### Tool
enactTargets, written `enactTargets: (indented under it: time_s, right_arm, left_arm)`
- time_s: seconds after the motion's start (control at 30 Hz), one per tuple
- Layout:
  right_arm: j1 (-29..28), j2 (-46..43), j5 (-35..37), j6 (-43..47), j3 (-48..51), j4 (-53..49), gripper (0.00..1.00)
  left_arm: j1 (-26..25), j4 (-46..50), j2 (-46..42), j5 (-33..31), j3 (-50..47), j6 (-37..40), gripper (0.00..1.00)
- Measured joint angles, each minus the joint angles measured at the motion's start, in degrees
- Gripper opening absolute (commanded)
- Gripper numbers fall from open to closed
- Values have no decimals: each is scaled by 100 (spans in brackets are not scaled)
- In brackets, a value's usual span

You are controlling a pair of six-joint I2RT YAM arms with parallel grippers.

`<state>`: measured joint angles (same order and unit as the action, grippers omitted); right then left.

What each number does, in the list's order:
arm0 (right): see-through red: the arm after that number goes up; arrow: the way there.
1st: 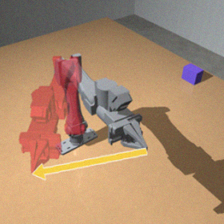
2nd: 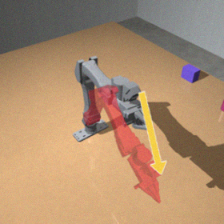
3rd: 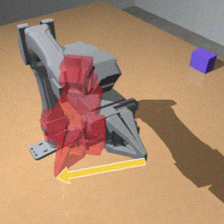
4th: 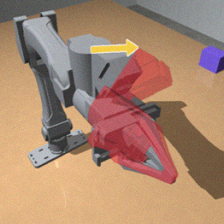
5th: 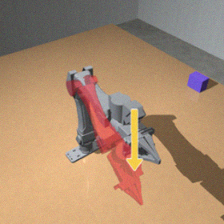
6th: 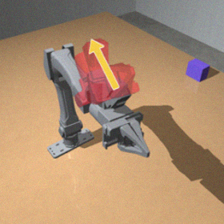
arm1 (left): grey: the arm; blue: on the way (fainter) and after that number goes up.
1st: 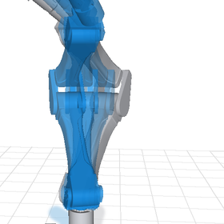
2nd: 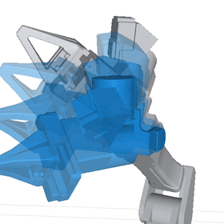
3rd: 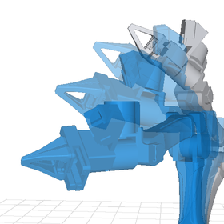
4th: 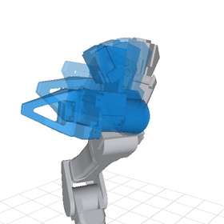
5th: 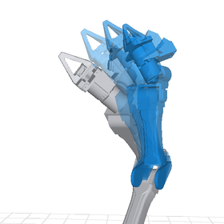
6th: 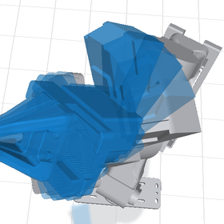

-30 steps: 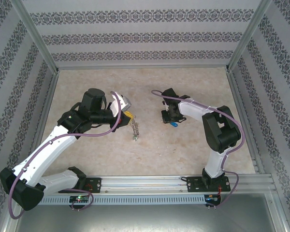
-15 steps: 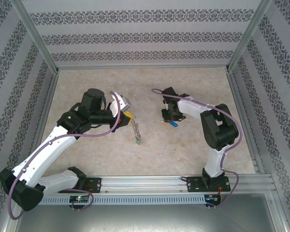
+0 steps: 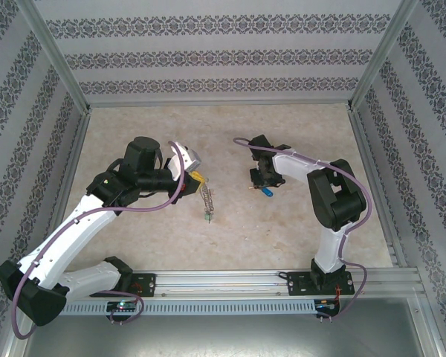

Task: Put the keys on the keyring

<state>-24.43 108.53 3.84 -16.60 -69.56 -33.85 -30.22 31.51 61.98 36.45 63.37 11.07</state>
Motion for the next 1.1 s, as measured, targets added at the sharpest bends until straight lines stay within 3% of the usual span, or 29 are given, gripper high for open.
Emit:
enactTargets:
  time_s: [0.83,1.1]
  right_arm:
    - [31,-407,-20,-144,413,87,1]
    - [-271,-1661,162,306,848,243,0]
  left_arm:
    - [2,-35,-33,44,-4,-2,0]
    - [31,-120,-146,240,-96,7,0]
